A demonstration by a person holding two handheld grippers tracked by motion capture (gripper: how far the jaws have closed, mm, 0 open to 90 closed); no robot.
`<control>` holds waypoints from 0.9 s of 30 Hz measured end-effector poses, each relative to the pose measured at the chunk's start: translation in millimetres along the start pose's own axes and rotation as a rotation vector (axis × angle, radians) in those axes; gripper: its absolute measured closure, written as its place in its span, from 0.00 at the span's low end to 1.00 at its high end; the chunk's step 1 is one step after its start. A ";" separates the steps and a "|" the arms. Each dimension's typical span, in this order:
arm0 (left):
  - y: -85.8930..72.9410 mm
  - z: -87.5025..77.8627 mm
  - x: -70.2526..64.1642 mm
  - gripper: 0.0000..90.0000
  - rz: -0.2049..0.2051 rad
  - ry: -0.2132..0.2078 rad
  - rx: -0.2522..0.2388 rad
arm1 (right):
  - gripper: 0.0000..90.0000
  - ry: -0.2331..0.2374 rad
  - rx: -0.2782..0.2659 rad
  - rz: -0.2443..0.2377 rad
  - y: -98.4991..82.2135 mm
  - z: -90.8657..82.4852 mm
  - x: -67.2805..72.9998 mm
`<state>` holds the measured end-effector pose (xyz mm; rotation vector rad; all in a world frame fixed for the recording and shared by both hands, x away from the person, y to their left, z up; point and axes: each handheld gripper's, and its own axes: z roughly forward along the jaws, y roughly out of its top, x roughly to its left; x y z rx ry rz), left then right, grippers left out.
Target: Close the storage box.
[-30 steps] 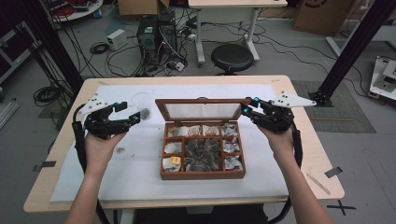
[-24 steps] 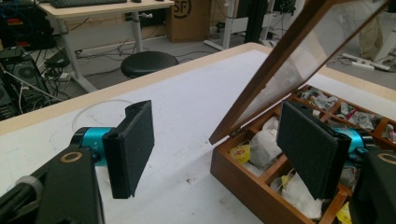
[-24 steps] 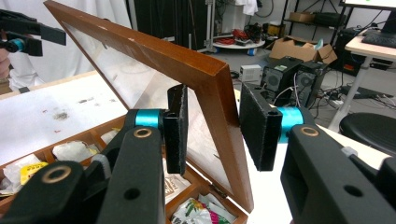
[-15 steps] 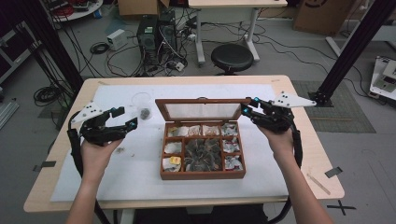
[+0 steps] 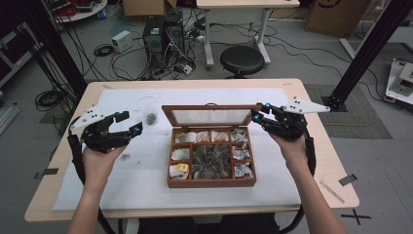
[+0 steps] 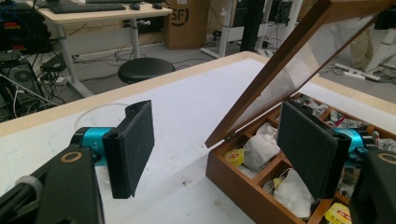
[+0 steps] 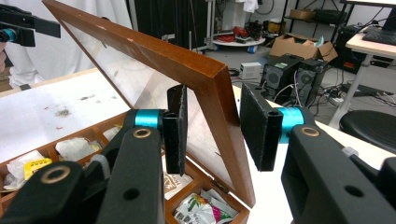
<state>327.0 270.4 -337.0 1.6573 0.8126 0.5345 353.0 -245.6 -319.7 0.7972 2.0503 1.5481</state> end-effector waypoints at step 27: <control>-0.7 -1.5 -3.4 0.31 -0.005 -0.005 0.002 | 0.61 0.026 0.052 0.040 -21.5 -20.2 17.0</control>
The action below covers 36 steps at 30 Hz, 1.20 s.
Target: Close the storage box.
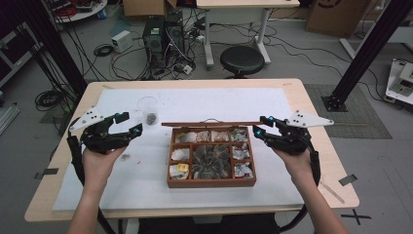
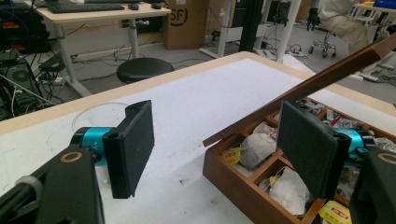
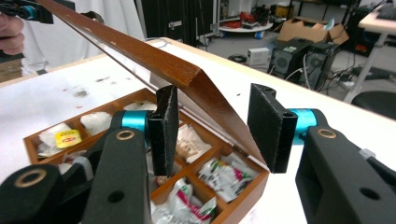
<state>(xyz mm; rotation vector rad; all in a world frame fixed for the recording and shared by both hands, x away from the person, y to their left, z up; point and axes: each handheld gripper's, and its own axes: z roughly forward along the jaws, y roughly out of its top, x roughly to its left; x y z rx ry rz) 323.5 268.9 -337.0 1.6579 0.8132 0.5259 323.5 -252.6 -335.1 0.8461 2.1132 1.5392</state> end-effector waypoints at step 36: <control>-2.8 -2.3 2.8 0.31 -0.015 -0.004 -0.003 | 0.60 0.035 0.090 0.066 -55.5 -13.7 29.7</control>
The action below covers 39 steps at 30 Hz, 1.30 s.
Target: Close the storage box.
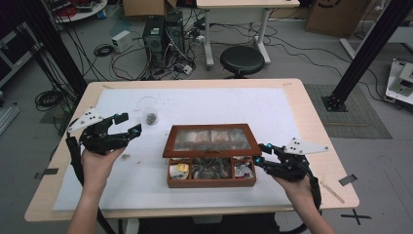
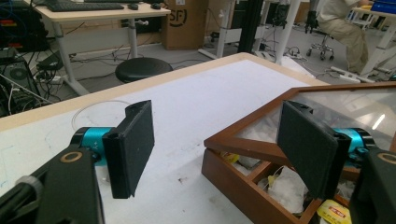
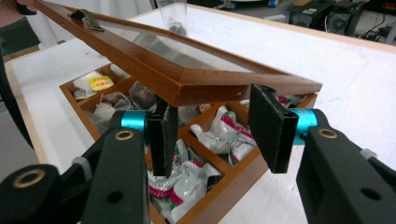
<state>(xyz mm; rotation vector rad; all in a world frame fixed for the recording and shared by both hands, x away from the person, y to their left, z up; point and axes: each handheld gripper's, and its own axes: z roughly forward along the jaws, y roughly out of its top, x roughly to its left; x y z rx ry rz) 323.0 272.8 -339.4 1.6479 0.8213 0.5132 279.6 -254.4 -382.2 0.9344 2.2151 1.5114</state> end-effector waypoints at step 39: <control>-6.2 4.3 2.2 0.31 -0.008 -0.001 0.023 | 0.62 0.071 0.130 0.010 -39.8 7.9 15.0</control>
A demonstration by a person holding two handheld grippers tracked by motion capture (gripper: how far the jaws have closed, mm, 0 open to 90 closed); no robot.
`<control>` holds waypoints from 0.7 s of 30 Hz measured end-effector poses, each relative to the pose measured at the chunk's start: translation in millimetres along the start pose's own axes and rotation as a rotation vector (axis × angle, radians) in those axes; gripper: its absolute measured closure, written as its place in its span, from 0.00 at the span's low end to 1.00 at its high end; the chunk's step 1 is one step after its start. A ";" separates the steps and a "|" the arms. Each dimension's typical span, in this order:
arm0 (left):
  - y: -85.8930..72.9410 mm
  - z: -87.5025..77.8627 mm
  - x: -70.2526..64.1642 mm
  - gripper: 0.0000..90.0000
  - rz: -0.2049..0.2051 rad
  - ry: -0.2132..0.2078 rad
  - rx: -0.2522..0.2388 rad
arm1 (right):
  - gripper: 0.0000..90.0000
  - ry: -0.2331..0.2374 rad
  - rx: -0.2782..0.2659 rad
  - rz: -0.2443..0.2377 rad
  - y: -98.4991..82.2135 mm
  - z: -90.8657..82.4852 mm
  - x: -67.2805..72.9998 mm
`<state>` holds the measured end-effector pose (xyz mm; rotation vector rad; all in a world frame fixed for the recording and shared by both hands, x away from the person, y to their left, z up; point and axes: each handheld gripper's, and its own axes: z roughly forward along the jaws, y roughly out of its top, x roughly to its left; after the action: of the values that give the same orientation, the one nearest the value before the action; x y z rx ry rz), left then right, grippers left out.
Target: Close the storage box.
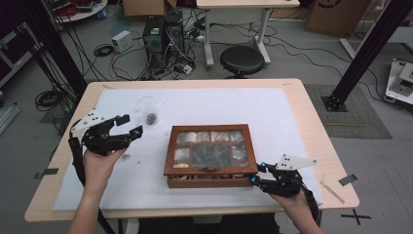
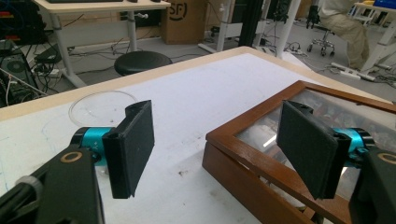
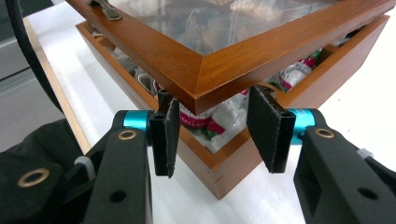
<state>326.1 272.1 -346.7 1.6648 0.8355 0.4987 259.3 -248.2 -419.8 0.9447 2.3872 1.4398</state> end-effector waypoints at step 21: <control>-1.8 2.2 -1.1 0.31 -0.003 0.000 0.008 | 0.62 -0.027 0.045 0.006 -8.8 -4.6 5.3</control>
<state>326.5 270.0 -348.9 1.6706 0.8410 0.4938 249.4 -251.2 -424.1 0.9758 2.4087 1.3717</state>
